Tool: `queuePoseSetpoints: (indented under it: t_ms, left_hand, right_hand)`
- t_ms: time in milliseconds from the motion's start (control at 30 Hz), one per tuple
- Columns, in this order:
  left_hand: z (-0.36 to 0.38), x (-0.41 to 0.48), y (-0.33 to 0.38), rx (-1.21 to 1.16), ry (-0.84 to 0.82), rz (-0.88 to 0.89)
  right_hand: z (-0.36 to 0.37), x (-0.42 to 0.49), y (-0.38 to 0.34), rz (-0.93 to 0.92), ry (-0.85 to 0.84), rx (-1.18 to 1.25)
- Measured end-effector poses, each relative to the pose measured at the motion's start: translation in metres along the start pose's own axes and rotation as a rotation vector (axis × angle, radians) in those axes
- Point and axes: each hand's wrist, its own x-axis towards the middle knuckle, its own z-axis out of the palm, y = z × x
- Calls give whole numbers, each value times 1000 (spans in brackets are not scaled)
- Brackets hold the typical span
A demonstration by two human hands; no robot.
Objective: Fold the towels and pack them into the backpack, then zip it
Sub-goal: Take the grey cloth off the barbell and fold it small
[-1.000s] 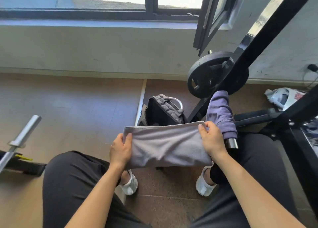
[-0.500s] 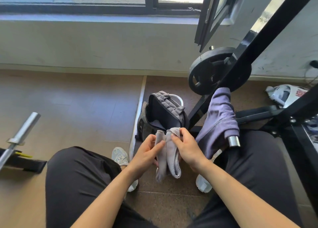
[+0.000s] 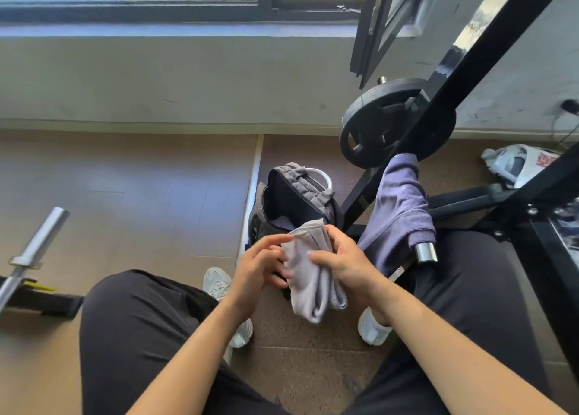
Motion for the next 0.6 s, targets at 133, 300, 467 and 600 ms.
queuePoseSetpoints:
  t_ms: [133,300,467,600]
  left_hand:
    - [-9,4,3,76,245,27]
    - [-4,-8,5,-146,-196,-218]
    - [1,-5,-6,46,-84,-114]
    - [-3,-2,-7,67,-49,-60]
  right_hand:
    - [-11,-6,-17,111,-144,486]
    - [-19,-6,-23,113,-73,511]
    - [-15,2,-1,28,210,-95]
    - [-16,0,-1,-75,242,-190]
